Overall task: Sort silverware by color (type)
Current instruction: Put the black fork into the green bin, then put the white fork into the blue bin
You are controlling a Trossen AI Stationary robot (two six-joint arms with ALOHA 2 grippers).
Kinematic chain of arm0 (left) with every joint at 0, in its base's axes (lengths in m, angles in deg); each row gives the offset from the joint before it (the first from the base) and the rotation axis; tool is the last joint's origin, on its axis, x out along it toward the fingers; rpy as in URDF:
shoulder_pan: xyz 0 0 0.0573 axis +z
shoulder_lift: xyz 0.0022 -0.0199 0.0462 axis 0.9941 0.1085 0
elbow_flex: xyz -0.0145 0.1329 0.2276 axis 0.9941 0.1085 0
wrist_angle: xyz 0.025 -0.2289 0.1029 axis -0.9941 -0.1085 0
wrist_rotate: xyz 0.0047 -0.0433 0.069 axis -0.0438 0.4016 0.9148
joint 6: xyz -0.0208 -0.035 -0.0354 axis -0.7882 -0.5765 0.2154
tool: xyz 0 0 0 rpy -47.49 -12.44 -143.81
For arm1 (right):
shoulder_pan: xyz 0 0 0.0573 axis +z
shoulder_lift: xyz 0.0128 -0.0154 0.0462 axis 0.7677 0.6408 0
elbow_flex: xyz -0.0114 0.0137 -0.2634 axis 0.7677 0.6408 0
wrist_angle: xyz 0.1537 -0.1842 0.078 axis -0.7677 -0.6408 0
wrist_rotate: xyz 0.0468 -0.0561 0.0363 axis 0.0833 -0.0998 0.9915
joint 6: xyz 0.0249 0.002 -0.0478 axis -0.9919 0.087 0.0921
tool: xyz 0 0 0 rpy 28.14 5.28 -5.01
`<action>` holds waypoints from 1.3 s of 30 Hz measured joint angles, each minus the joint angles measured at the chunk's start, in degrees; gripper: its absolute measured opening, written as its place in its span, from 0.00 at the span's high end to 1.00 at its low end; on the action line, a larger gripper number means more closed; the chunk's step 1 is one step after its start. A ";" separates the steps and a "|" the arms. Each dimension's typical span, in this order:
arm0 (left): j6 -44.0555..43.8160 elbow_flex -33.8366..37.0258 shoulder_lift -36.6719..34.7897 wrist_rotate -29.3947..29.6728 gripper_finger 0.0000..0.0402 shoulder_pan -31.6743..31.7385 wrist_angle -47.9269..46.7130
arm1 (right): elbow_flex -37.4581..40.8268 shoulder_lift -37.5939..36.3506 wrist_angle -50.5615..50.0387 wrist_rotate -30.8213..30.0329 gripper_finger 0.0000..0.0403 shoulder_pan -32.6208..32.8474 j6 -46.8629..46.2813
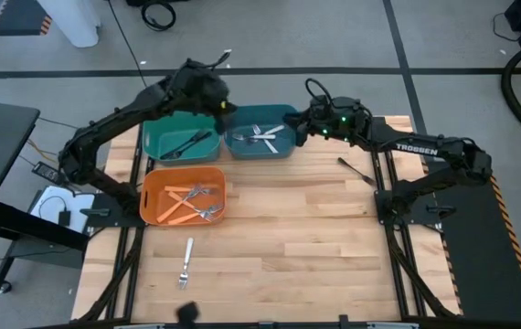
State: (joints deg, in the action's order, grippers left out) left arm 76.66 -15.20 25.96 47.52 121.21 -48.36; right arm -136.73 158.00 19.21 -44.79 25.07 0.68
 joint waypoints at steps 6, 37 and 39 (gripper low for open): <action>4.65 -0.03 -2.03 11.14 0.99 5.99 -17.10 | 0.00 -0.17 -6.22 0.00 0.76 -4.61 2.52; -8.73 10.05 -0.87 6.57 0.78 9.14 -34.00 | 0.00 -0.17 -12.95 0.00 0.75 -9.58 7.32; -11.48 9.69 -0.91 4.08 0.78 6.19 -37.22 | 0.00 -0.17 -12.64 -0.01 0.75 -9.58 7.34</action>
State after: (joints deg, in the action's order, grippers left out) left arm 65.18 -5.51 25.05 51.59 127.40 -85.59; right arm -136.73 157.83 6.57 -44.79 15.49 8.02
